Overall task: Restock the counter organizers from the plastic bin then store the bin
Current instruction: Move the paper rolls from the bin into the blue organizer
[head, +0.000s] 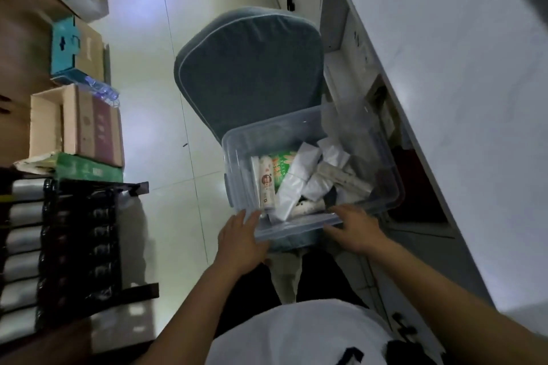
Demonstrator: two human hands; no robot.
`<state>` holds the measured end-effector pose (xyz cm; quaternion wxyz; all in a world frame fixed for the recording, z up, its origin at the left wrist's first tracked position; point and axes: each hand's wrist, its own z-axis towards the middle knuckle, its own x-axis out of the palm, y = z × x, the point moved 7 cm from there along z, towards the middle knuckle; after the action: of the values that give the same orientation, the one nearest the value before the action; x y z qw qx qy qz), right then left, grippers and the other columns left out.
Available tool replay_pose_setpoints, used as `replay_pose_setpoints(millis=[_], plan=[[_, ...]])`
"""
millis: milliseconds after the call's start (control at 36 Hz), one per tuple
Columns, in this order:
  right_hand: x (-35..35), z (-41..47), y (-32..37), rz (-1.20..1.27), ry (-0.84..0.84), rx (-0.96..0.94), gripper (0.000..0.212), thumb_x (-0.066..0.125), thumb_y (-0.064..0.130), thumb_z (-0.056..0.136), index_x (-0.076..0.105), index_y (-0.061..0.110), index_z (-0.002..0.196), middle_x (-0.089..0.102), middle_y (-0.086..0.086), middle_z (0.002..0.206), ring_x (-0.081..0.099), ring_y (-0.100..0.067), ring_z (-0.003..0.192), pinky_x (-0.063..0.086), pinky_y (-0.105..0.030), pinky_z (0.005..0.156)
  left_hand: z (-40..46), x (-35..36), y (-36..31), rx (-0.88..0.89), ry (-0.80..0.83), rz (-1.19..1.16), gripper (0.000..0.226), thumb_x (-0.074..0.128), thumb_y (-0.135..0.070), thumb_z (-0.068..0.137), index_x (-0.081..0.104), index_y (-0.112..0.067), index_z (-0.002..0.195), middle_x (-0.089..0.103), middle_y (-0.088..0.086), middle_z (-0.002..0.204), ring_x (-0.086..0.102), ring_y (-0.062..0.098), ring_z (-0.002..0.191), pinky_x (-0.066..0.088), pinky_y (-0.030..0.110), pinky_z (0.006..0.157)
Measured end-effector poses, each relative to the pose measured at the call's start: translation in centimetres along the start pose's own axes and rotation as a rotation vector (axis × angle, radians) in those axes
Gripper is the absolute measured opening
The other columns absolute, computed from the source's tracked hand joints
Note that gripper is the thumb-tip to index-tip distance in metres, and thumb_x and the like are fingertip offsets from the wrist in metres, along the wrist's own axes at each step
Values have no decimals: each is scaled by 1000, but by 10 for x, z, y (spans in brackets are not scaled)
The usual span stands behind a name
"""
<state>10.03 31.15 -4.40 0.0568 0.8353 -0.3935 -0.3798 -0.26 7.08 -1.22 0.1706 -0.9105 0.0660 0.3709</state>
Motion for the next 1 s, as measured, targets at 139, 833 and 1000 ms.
replay_pose_setpoints(millis=[139,833,1000], plan=[[34,17,-34,-92,99,111,70,52,63,85,34,37,147,27,2,160,17,-26,148,18,-58,114,41,20,-23,61,94,68,74,58,-48,90,26,-31,155,22,10,164,24,29,148,22,39,119],[95,-6,-60,102,-110,330,81,38,54,93,-27,54,141,-7,5,166,-1,-25,151,10,-56,118,280,104,12,-528,12,-227,87,65,-17,85,12,-9,153,33,20,149,40,41,133,39,50,108],[94,-7,-56,128,-71,353,82,40,54,95,-24,53,145,-9,6,166,-5,-21,152,11,-55,118,286,103,19,-535,21,-232,84,67,-14,88,13,-4,152,32,23,148,43,43,133,41,50,108]])
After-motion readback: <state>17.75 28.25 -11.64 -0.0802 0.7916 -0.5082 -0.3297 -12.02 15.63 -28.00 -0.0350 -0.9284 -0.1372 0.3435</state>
